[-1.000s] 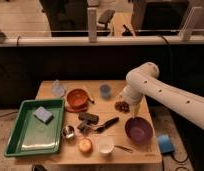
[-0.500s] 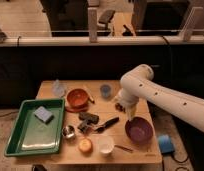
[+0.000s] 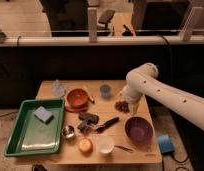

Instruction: Place grapes in red bowl

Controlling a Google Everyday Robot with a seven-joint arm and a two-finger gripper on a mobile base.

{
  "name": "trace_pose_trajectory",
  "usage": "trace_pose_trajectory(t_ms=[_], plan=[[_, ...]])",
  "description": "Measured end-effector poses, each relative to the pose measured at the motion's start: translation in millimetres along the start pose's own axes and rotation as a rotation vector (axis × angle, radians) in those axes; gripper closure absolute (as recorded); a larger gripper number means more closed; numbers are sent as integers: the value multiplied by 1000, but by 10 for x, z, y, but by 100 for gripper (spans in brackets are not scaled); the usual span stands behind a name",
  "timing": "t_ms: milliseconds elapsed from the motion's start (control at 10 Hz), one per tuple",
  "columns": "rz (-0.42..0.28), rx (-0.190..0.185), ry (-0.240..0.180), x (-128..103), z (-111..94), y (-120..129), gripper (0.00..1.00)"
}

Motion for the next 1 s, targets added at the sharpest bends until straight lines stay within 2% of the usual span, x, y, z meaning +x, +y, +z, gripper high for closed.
trace_pose_trajectory(t_ms=[500, 700, 800, 1000], plan=[[83, -14, 8, 395, 437, -80, 20], [104, -21, 8, 487, 522, -70, 20], [130, -42, 0, 588, 724, -79, 20], [144, -67, -10, 659, 890, -76, 20]])
